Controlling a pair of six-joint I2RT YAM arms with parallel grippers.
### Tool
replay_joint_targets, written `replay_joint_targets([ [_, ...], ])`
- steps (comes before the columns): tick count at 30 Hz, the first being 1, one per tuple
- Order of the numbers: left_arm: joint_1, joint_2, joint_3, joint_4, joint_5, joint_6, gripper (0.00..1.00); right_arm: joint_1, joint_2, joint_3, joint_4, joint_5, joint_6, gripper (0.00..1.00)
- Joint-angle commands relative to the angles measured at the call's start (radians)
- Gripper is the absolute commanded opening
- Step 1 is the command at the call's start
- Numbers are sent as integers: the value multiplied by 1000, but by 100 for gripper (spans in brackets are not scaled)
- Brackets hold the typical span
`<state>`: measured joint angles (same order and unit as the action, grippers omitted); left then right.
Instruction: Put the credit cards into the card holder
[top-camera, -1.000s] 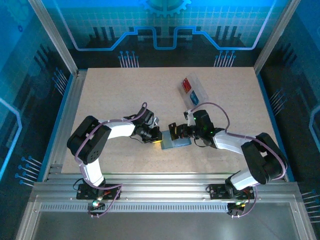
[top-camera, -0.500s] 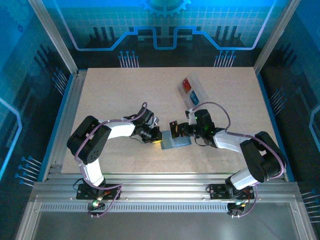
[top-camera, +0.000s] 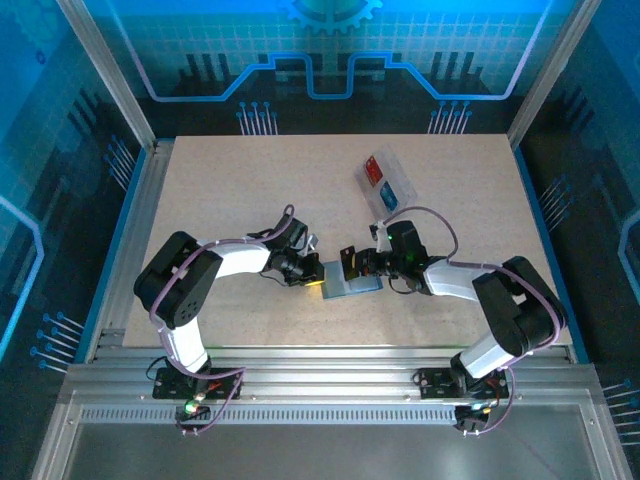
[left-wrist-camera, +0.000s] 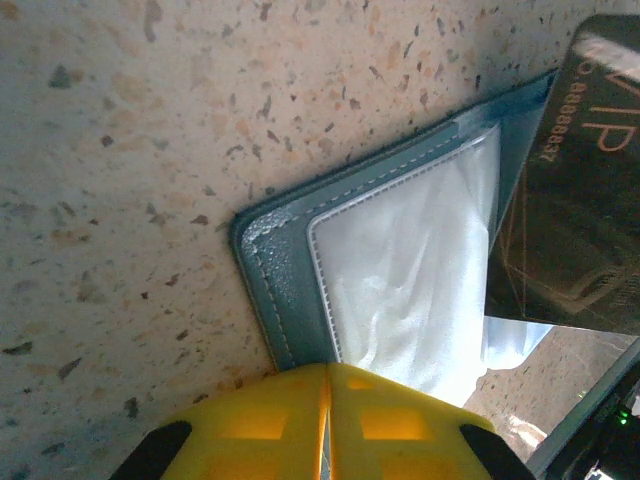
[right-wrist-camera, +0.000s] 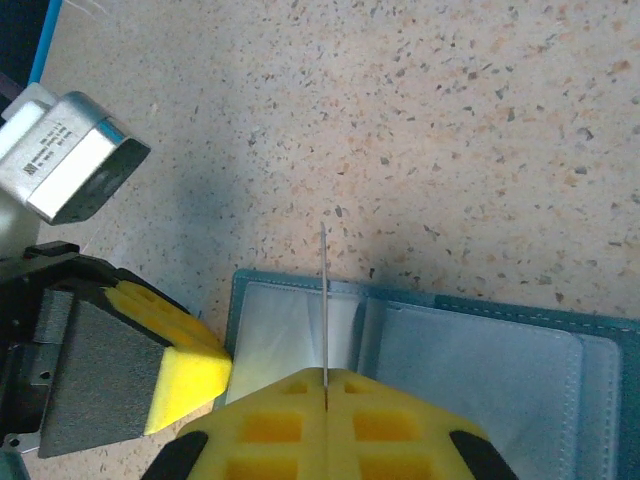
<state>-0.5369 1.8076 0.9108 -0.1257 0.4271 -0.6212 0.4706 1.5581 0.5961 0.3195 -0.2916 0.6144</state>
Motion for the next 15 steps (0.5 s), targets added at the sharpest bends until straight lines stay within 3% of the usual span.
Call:
replay_joint_targets([
  [1, -15, 38, -16, -32, 13, 9, 11, -8, 24, -13, 36, -20, 18, 0],
  [15, -15, 42, -15, -35, 13, 6, 11, -47, 76, -32, 89, -99, 101, 0],
])
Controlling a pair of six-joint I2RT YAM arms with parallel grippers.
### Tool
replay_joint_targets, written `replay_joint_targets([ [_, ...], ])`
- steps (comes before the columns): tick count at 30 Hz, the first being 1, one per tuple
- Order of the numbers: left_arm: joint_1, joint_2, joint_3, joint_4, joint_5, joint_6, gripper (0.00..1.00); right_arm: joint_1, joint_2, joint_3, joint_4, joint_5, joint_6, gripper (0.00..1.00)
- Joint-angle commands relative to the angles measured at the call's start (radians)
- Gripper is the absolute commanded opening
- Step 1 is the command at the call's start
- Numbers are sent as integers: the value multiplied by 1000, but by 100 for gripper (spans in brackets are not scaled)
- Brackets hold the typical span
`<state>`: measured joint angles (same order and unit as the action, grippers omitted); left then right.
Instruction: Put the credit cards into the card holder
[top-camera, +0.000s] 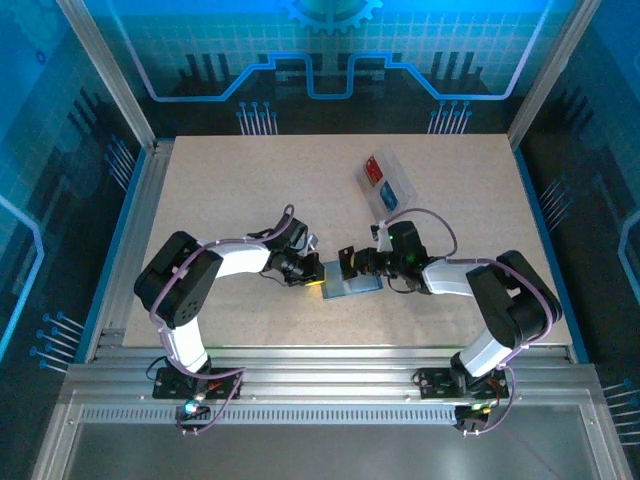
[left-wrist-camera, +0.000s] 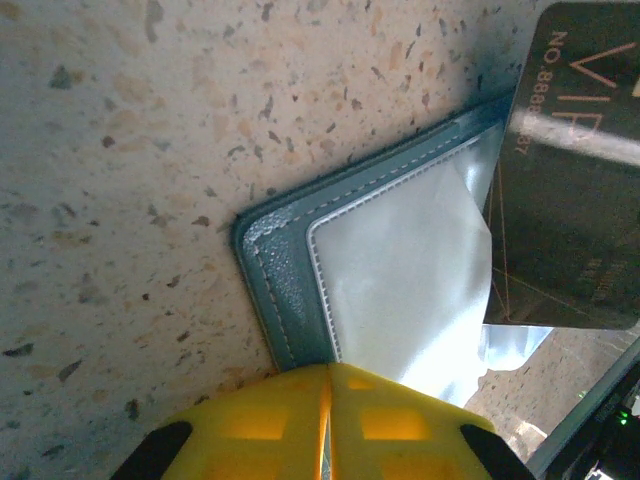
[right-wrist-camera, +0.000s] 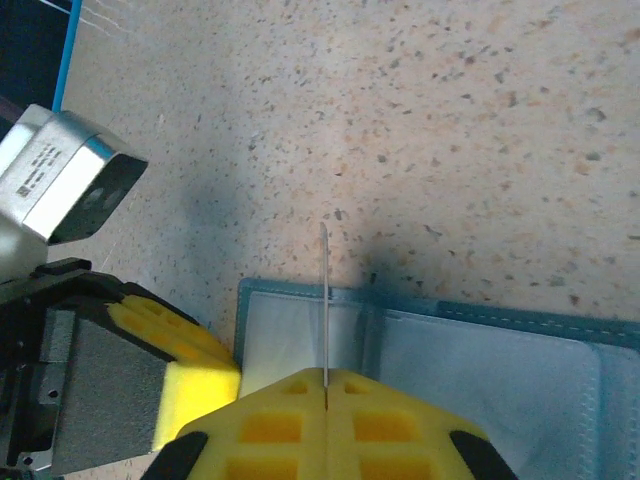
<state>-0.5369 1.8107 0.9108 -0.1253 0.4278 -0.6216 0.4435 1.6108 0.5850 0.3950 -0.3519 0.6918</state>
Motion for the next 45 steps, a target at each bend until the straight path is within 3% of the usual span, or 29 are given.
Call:
replay_joint_targets([
  [1, -15, 39, -16, -34, 12, 6, 11, -23, 29, -21, 13, -47, 26, 0],
  [36, -14, 53, -11, -40, 10, 4, 11, -58, 130, -74, 139, -224, 219, 0],
  [45, -15, 50, -10, -42, 8, 1, 11, -62, 121, -66, 86, -230, 251, 0],
])
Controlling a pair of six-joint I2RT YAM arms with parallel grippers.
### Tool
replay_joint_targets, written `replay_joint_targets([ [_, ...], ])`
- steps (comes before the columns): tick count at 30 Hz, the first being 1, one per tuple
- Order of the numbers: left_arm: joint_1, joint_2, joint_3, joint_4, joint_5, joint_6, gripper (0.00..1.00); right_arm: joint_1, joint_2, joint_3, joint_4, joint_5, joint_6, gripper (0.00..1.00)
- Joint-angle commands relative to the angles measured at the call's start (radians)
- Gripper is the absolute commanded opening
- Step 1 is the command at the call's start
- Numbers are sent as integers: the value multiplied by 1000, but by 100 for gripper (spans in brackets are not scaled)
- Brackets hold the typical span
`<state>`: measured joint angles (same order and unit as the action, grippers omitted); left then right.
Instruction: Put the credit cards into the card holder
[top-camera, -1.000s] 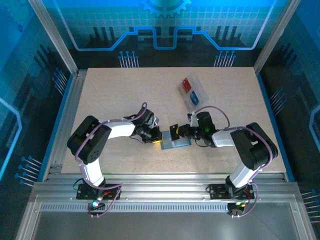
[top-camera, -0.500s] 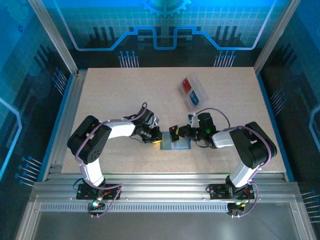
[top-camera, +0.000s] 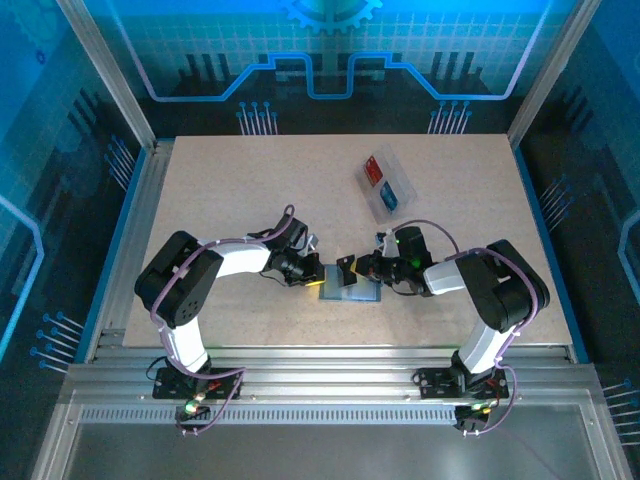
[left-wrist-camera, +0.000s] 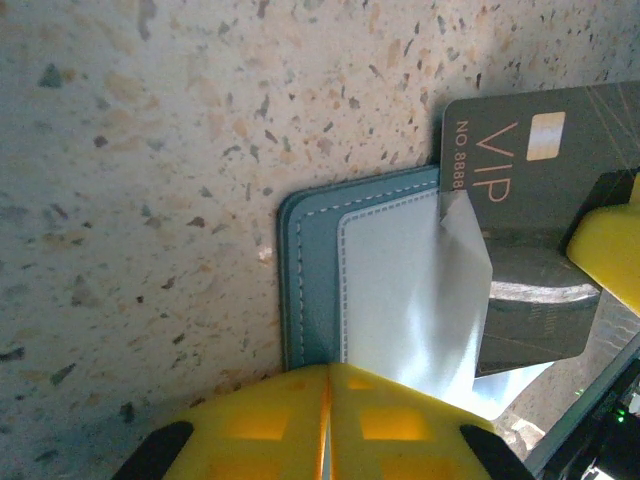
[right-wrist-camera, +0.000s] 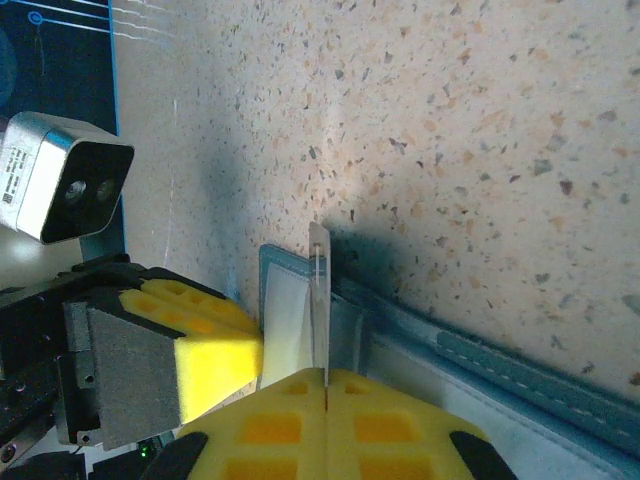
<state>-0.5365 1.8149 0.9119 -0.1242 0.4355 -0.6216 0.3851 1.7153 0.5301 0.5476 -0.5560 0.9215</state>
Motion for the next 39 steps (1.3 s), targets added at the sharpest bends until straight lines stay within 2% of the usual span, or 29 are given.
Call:
replay_joint_targets([
  [1, -15, 46, -14, -44, 0, 2, 11, -1, 14, -13, -75, -23, 22, 0],
  [24, -15, 50, -10, -51, -8, 1, 11, 48, -57, -91, -179, 59, 21, 0],
  [39, -16, 46, -21, -32, 9, -15, 10, 92, -7, -65, -130, 60, 61, 0],
])
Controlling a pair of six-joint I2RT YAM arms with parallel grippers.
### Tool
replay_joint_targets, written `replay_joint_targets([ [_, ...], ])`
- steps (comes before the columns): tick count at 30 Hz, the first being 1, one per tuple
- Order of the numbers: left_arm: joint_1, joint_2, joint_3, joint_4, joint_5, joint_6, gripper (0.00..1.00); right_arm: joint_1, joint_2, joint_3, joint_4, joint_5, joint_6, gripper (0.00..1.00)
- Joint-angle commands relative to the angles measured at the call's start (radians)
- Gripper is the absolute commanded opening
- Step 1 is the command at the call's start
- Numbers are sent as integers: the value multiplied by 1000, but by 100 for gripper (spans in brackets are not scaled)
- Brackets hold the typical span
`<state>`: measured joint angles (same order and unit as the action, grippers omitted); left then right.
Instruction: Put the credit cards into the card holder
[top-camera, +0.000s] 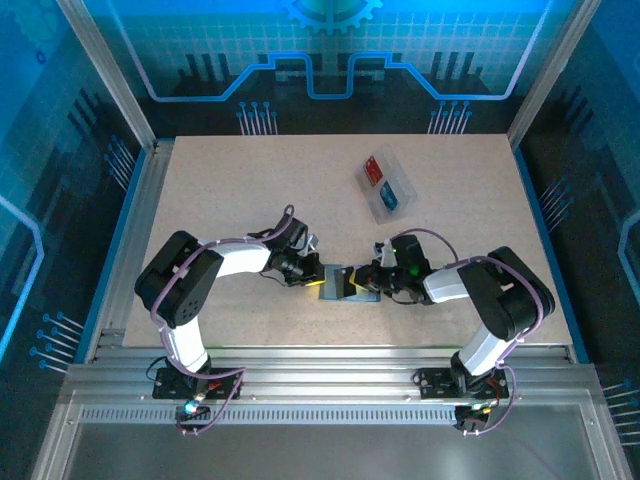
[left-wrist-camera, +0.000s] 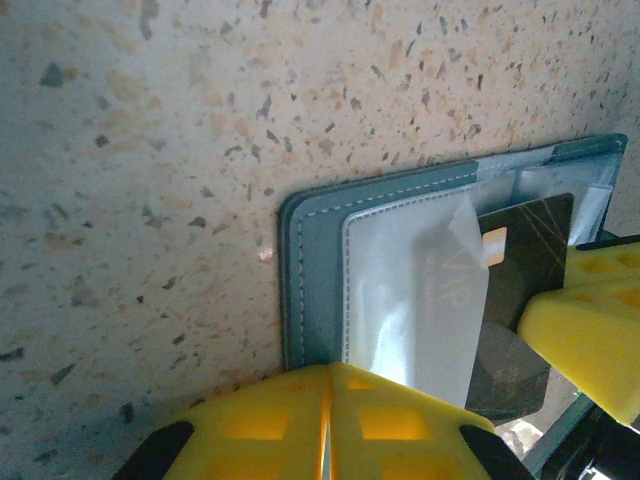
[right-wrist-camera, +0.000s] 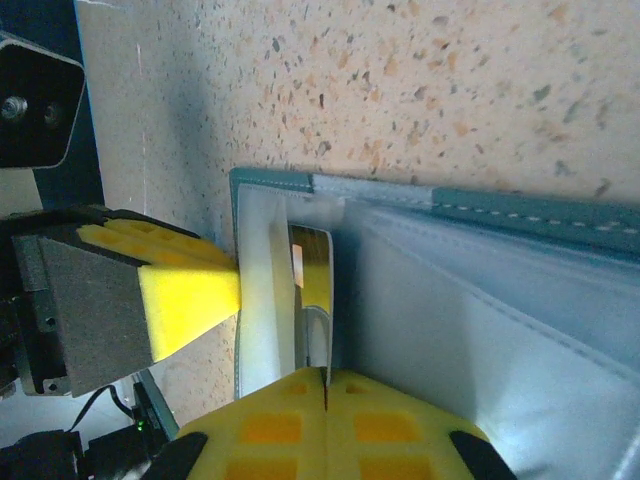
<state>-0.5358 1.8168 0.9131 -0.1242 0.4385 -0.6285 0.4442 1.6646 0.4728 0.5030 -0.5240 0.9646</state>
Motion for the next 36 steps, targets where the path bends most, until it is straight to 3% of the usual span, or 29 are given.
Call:
replay_joint_targets([
  [1, -16, 41, -23, -30, 8, -9, 10, 38, 52, -5, -78, 28, 23, 0],
  [20, -18, 22, -33, -25, 14, -16, 11, 120, 83, 1, -36, 102, 82, 0],
  [30, -18, 22, -33, -28, 12, -16, 11, 118, -59, 18, -265, 231, -33, 0],
  [36, -18, 27, -32, -28, 11, -16, 11, 143, -80, 0, -260, 283, -24, 0],
])
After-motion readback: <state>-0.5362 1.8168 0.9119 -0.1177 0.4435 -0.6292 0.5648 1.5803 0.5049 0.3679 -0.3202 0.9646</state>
